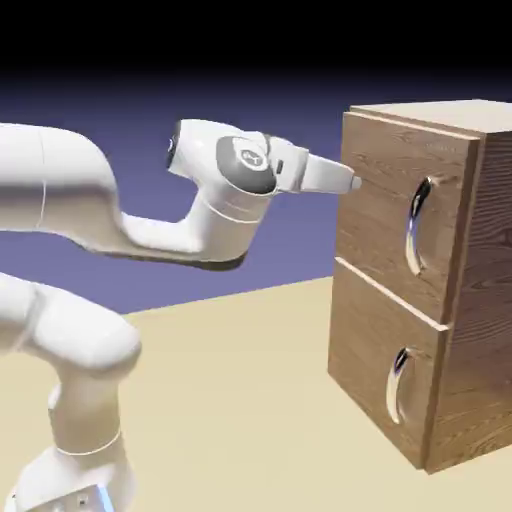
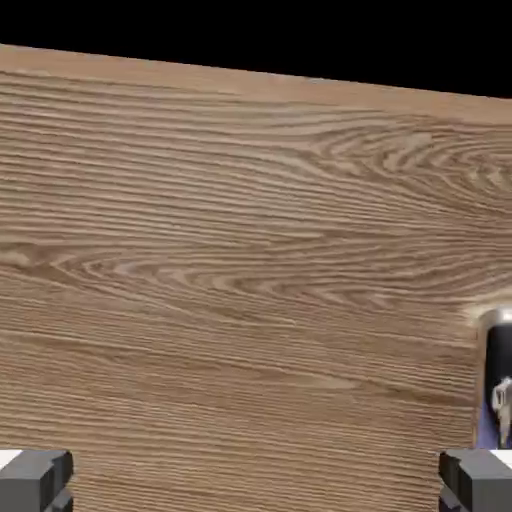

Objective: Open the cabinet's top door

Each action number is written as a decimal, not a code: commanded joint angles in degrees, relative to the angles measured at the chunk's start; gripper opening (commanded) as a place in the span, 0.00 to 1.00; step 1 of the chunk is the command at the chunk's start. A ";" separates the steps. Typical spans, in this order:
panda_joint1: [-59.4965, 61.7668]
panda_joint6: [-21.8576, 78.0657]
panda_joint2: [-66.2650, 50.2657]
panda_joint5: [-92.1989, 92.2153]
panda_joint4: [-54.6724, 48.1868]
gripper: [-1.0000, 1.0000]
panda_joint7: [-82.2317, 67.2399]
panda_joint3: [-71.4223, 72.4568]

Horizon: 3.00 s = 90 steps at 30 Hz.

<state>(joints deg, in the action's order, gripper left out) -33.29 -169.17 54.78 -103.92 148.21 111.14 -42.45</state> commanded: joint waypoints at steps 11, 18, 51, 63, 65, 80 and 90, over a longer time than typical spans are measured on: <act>-8.60 1.28 5.84 -27.42 -3.38 0.50 18.12 -11.20; -14.08 2.09 9.55 -44.86 -5.52 0.50 29.65 -18.33; 6.81 24.18 0.60 -44.73 10.44 0.00 54.80 3.86; 24.23 28.38 3.28 -23.39 18.58 0.00 54.93 28.78; 26.52 28.82 4.24 -19.10 19.56 0.00 54.34 32.92; 23.01 49.76 8.91 18.28 22.79 0.00 44.19 58.07; 23.71 71.77 -2.13 41.24 12.52 0.00 45.20 78.62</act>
<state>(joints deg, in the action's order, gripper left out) -9.58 -97.46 52.66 -62.74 160.73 156.35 36.16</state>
